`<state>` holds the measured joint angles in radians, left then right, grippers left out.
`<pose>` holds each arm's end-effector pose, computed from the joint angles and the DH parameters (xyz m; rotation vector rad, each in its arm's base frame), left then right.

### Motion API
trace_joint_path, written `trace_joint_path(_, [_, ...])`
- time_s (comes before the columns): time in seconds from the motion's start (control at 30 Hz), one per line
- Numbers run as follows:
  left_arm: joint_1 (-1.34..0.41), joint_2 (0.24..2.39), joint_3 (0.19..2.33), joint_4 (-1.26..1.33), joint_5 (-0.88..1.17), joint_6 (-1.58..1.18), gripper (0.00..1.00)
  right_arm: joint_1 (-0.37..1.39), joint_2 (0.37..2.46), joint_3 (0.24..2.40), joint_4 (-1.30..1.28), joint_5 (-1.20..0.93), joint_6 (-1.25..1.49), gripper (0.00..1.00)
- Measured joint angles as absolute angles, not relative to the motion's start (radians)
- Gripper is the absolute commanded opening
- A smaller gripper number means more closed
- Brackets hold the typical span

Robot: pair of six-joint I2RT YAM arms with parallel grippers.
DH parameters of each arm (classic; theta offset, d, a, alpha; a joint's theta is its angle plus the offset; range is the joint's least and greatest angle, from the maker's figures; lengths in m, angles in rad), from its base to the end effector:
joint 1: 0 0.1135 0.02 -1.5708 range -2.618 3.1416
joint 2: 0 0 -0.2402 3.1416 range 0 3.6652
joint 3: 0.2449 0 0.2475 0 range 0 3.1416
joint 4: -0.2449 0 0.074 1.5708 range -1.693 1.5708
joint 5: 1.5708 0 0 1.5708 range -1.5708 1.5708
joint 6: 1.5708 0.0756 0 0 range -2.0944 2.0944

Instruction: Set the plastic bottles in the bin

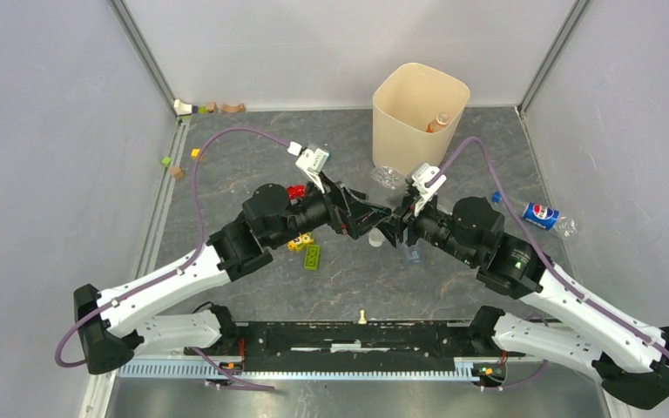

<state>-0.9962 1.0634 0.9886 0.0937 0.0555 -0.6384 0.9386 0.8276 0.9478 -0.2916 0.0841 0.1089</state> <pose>0.1577 -0.2513 0.3682 0.3524 1.6767 -1.3054 0.1445 0.1865 0.3533 -0.6641 1.6653 0.6890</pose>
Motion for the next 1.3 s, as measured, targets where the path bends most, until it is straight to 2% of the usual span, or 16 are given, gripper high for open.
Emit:
trace_joint_path(0.2, [-1.015,1.044,0.986,0.117,0.027,-0.598,1.00,0.926,0.821,0.975,-0.298,0.152,0.094,0.47])
trace_joint_path(0.43, [-1.019,0.947,0.892,0.137,-0.083,-0.529,1.00,0.870,0.965,1.234,-0.201,0.394,-0.034,0.46])
trace_joint_path(0.6, [-1.019,0.952,0.854,0.088,-0.141,-0.502,1.00,0.712,1.126,1.405,-0.093,0.471,-0.106,0.45])
trace_joint_path(0.73, [-1.019,0.944,0.852,-0.021,-0.210,-0.490,1.00,0.516,1.327,1.563,-0.081,0.415,-0.095,0.45])
trace_joint_path(0.83, [-1.019,0.918,0.848,-0.103,-0.263,-0.475,1.00,0.384,1.473,1.636,-0.094,0.329,-0.054,0.54])
trace_joint_path(1.03, [-1.019,0.874,0.843,-0.211,-0.323,-0.467,1.00,0.222,1.703,1.762,-0.196,0.147,0.038,0.97])
trace_joint_path(1.3, [-1.019,0.860,0.862,-0.419,-0.374,-0.455,1.00,0.178,1.704,1.782,-0.302,0.009,0.066,0.98])
